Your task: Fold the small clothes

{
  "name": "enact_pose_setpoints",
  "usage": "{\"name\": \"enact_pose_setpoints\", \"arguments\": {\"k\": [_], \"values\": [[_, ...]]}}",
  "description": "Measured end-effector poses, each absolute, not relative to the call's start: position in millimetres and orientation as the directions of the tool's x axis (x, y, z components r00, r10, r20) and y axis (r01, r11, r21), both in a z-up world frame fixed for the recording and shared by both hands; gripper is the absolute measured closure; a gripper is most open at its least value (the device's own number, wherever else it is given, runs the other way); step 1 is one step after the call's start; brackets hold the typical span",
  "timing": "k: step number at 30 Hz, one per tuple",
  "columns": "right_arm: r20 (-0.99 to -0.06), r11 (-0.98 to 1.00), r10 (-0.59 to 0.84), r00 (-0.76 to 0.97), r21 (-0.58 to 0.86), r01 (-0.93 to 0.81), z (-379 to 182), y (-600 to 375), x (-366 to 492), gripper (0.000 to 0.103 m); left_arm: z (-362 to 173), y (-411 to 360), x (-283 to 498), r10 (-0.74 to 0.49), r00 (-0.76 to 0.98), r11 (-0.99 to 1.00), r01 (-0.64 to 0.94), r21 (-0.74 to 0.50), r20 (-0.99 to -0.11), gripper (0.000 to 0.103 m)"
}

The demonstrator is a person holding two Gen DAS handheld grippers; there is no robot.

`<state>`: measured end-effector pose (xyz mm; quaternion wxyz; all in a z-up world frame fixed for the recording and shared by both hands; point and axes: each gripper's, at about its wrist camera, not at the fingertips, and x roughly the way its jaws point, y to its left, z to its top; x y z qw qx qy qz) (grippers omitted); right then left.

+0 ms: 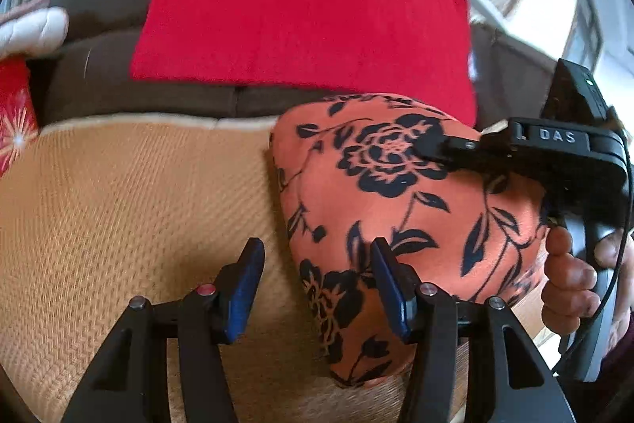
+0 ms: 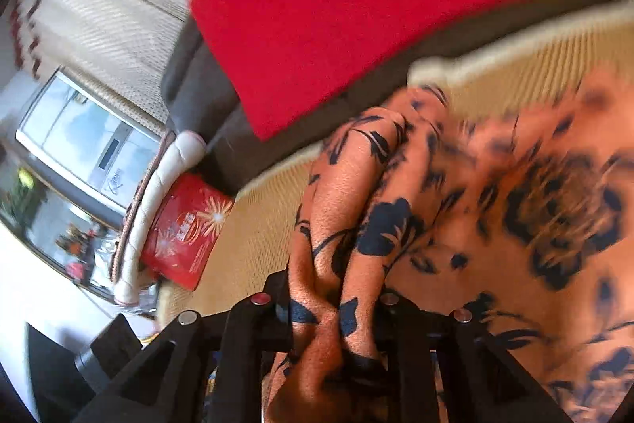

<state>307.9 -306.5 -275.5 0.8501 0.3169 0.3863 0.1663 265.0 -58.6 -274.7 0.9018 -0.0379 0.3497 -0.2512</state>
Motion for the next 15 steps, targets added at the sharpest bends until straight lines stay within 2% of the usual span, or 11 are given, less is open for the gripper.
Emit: {"name": "enact_pose_setpoints", "arguments": {"k": [3, 6, 8, 11, 12, 13, 15], "values": [[-0.494, 0.773, 0.454, 0.742, 0.633, -0.051, -247, -332, 280, 0.083, -258, -86, 251, -0.533, 0.661, 0.840, 0.488, -0.238, -0.528, 0.043], [-0.455, 0.780, 0.349, 0.819, 0.626, 0.016, -235, -379, 254, 0.083, -258, -116, 248, -0.559, 0.642, 0.822, 0.510, -0.251, -0.525, 0.025], [-0.487, 0.772, 0.305, 0.818, 0.630, 0.087, -248, -414, 244, 0.083, -271, -144, 252, -0.541, 0.599, 0.822, 0.523, -0.223, -0.590, 0.024], [-0.629, 0.689, 0.396, 0.669, 0.685, 0.236, -304, -452, 260, 0.078, -302, -169, 261, -0.438, 0.521, 0.847, 0.512, -0.141, -0.733, 0.024], [-0.662, 0.644, 0.423, 0.619, 0.700, 0.309, -322, -459, 265, 0.076, -307, -170, 263, -0.439, 0.504, 0.849, 0.504, -0.160, -0.744, 0.023], [-0.652, 0.600, 0.459, 0.603, 0.729, 0.331, -331, -467, 267, 0.075, -306, -168, 264, -0.451, 0.501, 0.851, 0.491, -0.187, -0.739, 0.022], [-0.623, 0.600, 0.432, 0.651, 0.738, 0.309, -314, -477, 261, 0.075, -300, -163, 264, -0.463, 0.516, 0.853, 0.480, -0.205, -0.721, 0.023]]}}
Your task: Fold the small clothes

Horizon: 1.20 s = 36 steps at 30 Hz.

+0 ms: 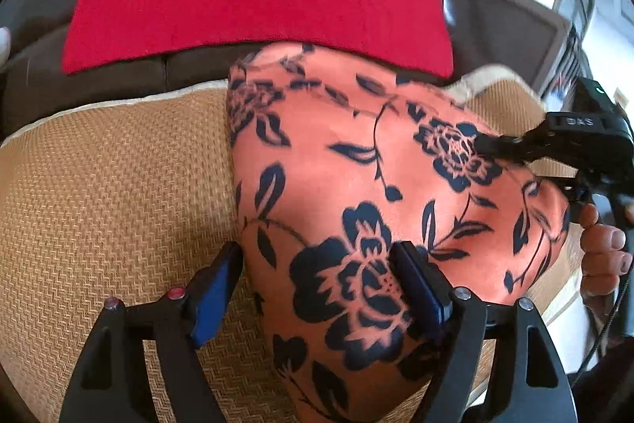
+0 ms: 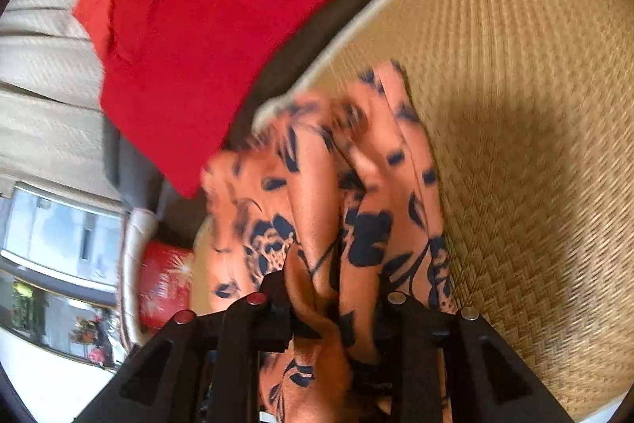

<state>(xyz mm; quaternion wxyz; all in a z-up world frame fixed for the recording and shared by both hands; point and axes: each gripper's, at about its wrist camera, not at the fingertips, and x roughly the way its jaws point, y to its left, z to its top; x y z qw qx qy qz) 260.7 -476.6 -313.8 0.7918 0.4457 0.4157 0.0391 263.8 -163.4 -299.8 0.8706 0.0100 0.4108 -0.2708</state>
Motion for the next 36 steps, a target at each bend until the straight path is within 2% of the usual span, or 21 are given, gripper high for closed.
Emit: {"name": "enact_pose_setpoints", "arguments": {"k": [3, 6, 10, 13, 16, 21, 25, 29, 31, 34, 36], "values": [[-0.557, 0.675, 0.277, 0.783, 0.693, 0.254, -278, -484, 246, 0.074, -294, -163, 258, -0.417, 0.568, 0.864, 0.490, -0.116, -0.709, 0.023], [-0.522, 0.739, 0.271, 0.809, 0.651, 0.173, -260, -472, 259, 0.074, -290, -171, 252, -0.406, 0.581, 0.859, 0.506, -0.078, -0.705, 0.022], [-0.634, 0.816, 0.300, 0.713, 0.558, 0.152, -262, -449, 304, 0.074, -291, -179, 248, -0.400, 0.591, 0.854, 0.518, -0.051, -0.701, 0.022], [-0.764, 0.801, 0.303, 0.570, 0.528, 0.282, -313, -460, 342, 0.076, -294, -168, 239, -0.397, 0.602, 0.846, 0.532, -0.022, -0.693, 0.022], [-0.728, 0.773, 0.351, 0.589, 0.580, 0.258, -327, -474, 340, 0.076, -294, -172, 237, -0.382, 0.620, 0.844, 0.537, 0.016, -0.685, 0.022], [-0.732, 0.840, 0.272, 0.625, 0.498, 0.218, -288, -449, 316, 0.074, -292, -172, 235, -0.372, 0.626, 0.852, 0.523, 0.016, -0.685, 0.022], [-0.687, 0.852, 0.279, 0.671, 0.500, 0.157, -259, -432, 280, 0.074, -300, -171, 236, -0.364, 0.636, 0.858, 0.514, 0.022, -0.680, 0.022], [-0.687, 0.866, 0.272, 0.674, 0.481, 0.140, -246, -418, 248, 0.074, -303, -176, 242, -0.360, 0.638, 0.863, 0.504, 0.016, -0.681, 0.022], [-0.715, 0.873, 0.260, 0.649, 0.461, 0.158, -255, -413, 239, 0.074, -301, -174, 237, -0.359, 0.639, 0.865, 0.502, 0.016, -0.680, 0.022], [-0.811, 0.880, 0.236, 0.535, 0.412, 0.236, -298, -410, 241, 0.075, -304, -175, 238, -0.360, 0.632, 0.864, 0.503, 0.010, -0.687, 0.022], [-0.806, 0.883, 0.231, 0.545, 0.409, 0.230, -300, -409, 242, 0.075, -304, -174, 237, -0.356, 0.638, 0.869, 0.495, 0.010, -0.683, 0.022]]}}
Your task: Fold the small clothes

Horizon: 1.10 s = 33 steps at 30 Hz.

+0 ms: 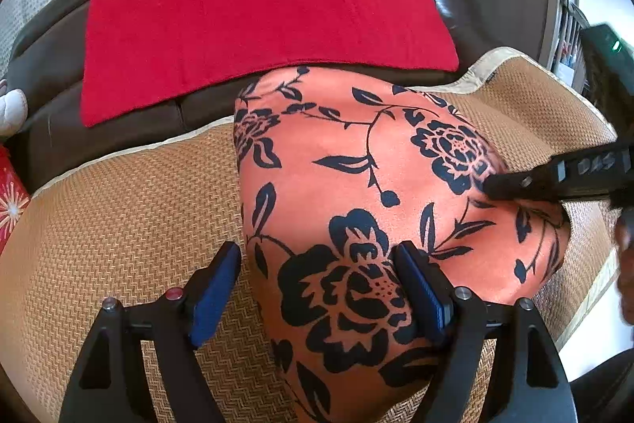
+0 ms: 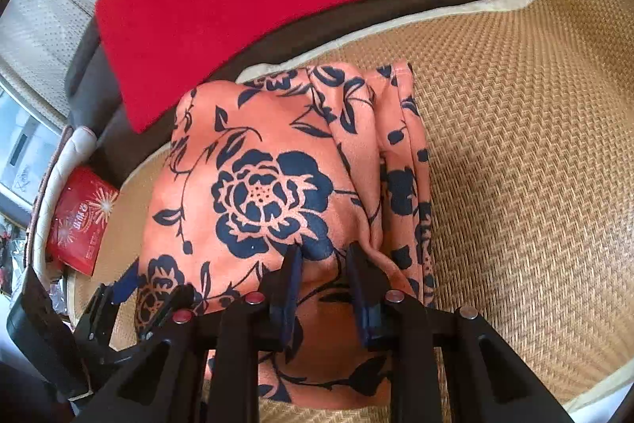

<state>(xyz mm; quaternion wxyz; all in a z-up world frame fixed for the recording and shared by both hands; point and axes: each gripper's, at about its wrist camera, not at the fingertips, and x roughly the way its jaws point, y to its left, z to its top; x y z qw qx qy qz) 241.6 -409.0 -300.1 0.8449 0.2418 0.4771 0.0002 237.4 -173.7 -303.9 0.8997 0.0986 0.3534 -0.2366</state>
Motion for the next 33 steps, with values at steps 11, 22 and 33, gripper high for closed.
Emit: {"name": "enact_pose_setpoints", "arguments": {"k": [11, 22, 33], "values": [[-0.755, 0.913, 0.173, 0.632, 0.363, 0.184, -271, -388, 224, 0.074, -301, -172, 238, -0.359, 0.623, 0.872, 0.490, -0.011, -0.695, 0.022], [-0.612, 0.804, 0.232, 0.756, 0.559, 0.206, -261, -412, 214, 0.074, -222, -137, 203, -0.383, 0.755, 0.920, 0.362, -0.149, -0.533, 0.016], [-0.517, 0.685, 0.272, 0.811, 0.696, 0.214, -260, -427, 219, 0.074, -204, -184, 192, -0.697, 0.576, 0.708, 0.457, -0.539, -0.427, 0.016]]}}
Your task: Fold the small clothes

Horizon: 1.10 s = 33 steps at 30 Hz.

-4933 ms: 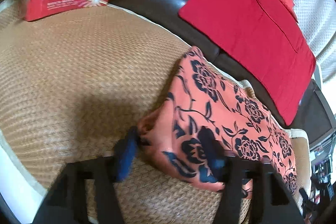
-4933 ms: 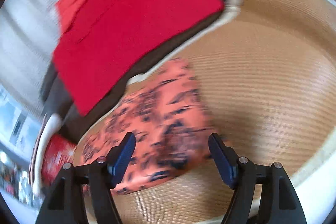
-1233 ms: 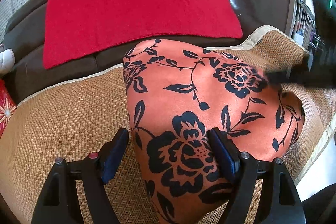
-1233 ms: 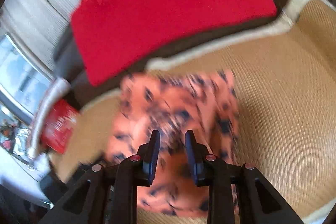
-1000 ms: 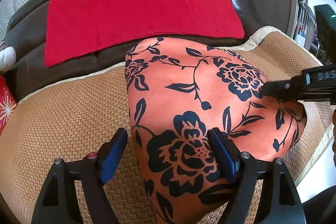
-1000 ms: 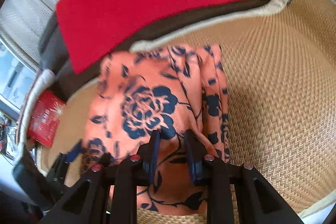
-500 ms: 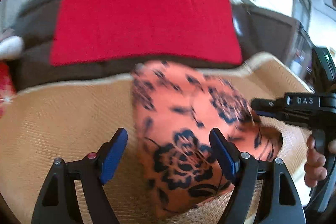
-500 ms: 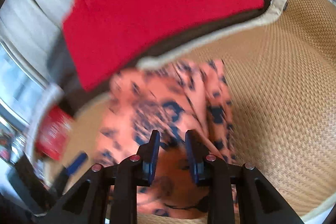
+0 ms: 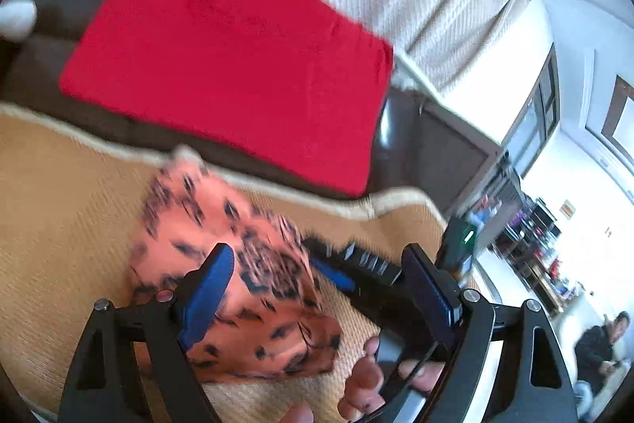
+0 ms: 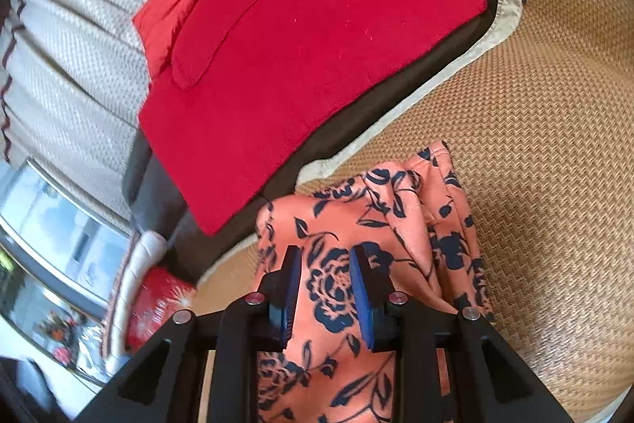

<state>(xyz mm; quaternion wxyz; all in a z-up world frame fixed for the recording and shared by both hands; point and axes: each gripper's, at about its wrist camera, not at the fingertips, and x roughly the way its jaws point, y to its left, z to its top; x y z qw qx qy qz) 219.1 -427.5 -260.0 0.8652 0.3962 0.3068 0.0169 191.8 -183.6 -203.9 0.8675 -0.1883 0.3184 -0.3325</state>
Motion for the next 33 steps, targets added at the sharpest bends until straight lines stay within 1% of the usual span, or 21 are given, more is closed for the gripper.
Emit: {"name": "enact_pose_setpoints", "arguments": {"k": [2, 4, 6, 7, 9, 11, 13, 14, 15, 16, 17, 19, 20, 22, 24, 27, 28, 30, 31, 32, 33], "values": [[-0.498, 0.668, 0.261, 0.827, 0.712, 0.217, -258, -430, 217, 0.073, -233, -186, 206, -0.725, 0.513, 0.675, 0.397, -0.622, -0.459, 0.017], [-0.482, 0.637, 0.257, 0.837, 0.736, 0.229, -261, -439, 215, 0.073, -247, -182, 216, -0.741, 0.444, 0.662, 0.354, -0.661, -0.504, 0.020], [-0.487, 0.641, 0.231, 0.843, 0.728, 0.245, -259, -443, 211, 0.073, -240, -156, 217, -0.732, 0.522, 0.643, 0.315, -0.698, -0.439, 0.020], [-0.487, 0.643, 0.217, 0.846, 0.723, 0.252, -258, -446, 209, 0.073, -225, -141, 216, -0.694, 0.593, 0.673, 0.330, -0.662, -0.410, 0.020], [-0.488, 0.640, 0.193, 0.851, 0.720, 0.268, -257, -452, 204, 0.073, -203, -119, 217, -0.588, 0.709, 0.761, 0.323, -0.563, -0.388, 0.018], [-0.510, 0.656, 0.148, 0.847, 0.692, 0.302, -255, -458, 200, 0.073, -196, -97, 223, -0.502, 0.780, 0.806, 0.267, -0.528, -0.374, 0.016], [-0.532, 0.666, 0.115, 0.839, 0.668, 0.332, -256, -463, 197, 0.073, -201, -83, 235, -0.375, 0.820, 0.884, 0.178, -0.432, -0.432, 0.015], [-0.548, 0.671, 0.106, 0.830, 0.655, 0.346, -258, -466, 197, 0.070, -207, -80, 241, -0.329, 0.826, 0.912, 0.153, -0.380, -0.458, 0.015], [-0.574, 0.684, 0.094, 0.814, 0.631, 0.366, -260, -468, 199, 0.065, -216, -79, 250, -0.263, 0.822, 0.946, 0.117, -0.302, -0.506, 0.015], [-0.595, 0.690, 0.082, 0.799, 0.612, 0.385, -262, -469, 200, 0.045, -223, -77, 255, -0.223, 0.814, 0.962, 0.095, -0.256, -0.537, 0.015], [-0.605, 0.685, 0.076, 0.793, 0.609, 0.399, -265, -470, 200, 0.035, -236, -77, 265, -0.168, 0.792, 0.979, 0.067, -0.190, -0.586, 0.015], [-0.609, 0.687, 0.104, 0.786, 0.615, 0.386, -268, -472, 202, 0.034, -260, -80, 282, -0.120, 0.739, 0.991, 0.049, -0.125, -0.663, 0.015], [-0.620, 0.697, 0.113, 0.777, 0.607, 0.382, -270, -471, 205, 0.032, -268, -79, 285, -0.110, 0.723, 0.993, 0.045, -0.113, -0.682, 0.015], [-0.644, 0.712, 0.119, 0.756, 0.586, 0.387, -274, -468, 213, 0.032, -280, -79, 288, -0.101, 0.704, 0.994, 0.051, -0.092, -0.703, 0.015], [-0.652, 0.725, 0.131, 0.747, 0.577, 0.376, -276, -465, 221, 0.032, -289, -81, 291, -0.100, 0.702, 0.995, 0.070, -0.072, -0.705, 0.015], [-0.633, 0.765, 0.092, 0.768, 0.539, 0.352, -271, -458, 227, 0.032, -295, -85, 293, -0.094, 0.710, 0.995, 0.091, -0.041, -0.698, 0.015], [-0.619, 0.789, 0.087, 0.780, 0.521, 0.326, -266, -454, 228, 0.034, -296, -92, 300, -0.092, 0.711, 0.995, 0.096, -0.032, -0.698, 0.015], [-0.596, 0.843, 0.072, 0.800, 0.464, 0.270, -256, -439, 232, 0.047, -301, -97, 301, -0.088, 0.712, 0.994, 0.104, -0.019, -0.697, 0.015], [-0.602, 0.861, 0.086, 0.794, 0.445, 0.245, -255, -433, 237, 0.056, -302, -98, 302, -0.087, 0.710, 0.994, 0.107, -0.015, -0.699, 0.015], [-0.617, 0.869, 0.095, 0.781, 0.435, 0.237, -258, -429, 243, 0.059, -304, -99, 303, -0.088, 0.709, 0.994, 0.111, -0.013, -0.700, 0.015], [-0.639, 0.873, 0.100, 0.762, 0.424, 0.241, -263, -424, 251, 0.059, -304, -103, 301, -0.087, 0.707, 0.994, 0.112, -0.010, -0.702, 0.015]]}}
